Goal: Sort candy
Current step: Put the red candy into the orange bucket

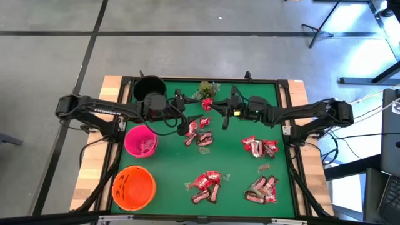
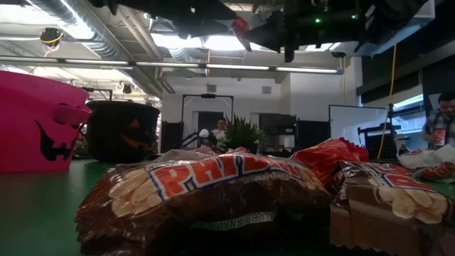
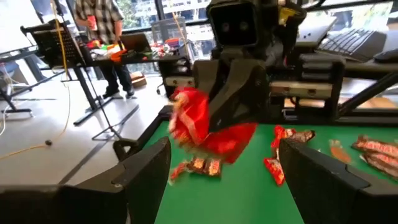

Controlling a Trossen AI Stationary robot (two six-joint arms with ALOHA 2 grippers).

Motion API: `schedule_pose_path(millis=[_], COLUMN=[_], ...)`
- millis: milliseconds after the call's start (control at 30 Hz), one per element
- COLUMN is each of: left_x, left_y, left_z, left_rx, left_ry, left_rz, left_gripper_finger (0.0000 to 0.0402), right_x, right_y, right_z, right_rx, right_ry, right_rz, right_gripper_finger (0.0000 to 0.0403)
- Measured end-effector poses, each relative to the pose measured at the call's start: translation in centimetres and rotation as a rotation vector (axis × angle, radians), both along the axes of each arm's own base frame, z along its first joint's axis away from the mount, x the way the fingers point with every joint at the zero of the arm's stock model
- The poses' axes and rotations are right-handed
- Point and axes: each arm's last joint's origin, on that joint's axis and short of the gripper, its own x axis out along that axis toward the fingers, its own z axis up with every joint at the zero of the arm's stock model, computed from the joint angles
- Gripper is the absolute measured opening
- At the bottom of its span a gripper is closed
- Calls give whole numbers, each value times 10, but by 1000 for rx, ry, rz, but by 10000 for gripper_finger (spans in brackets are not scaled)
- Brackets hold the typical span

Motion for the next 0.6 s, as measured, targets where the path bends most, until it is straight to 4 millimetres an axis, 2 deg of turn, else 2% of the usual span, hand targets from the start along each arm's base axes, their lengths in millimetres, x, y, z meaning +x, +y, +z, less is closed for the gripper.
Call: schedule_pose_path(millis=[200,300,400,600], left_x=[6,6,6,5], left_y=[1,2,1,2], left_z=[-7,-9,-9,-11], left_rx=[2,11,15,55], left_ry=[13,29,31,63], left_rz=[25,62,64,94], left_gripper_finger=[286,270,233,135], right_x=[19,24,24,24], right_y=[2,0,0,1], right_z=[6,6,5,4], right_rx=[-19,-15,-15,-14], right_ry=[56,103,115,124], right_rz=[22,18,21,30], right_gripper_finger=[5,5,5,5])
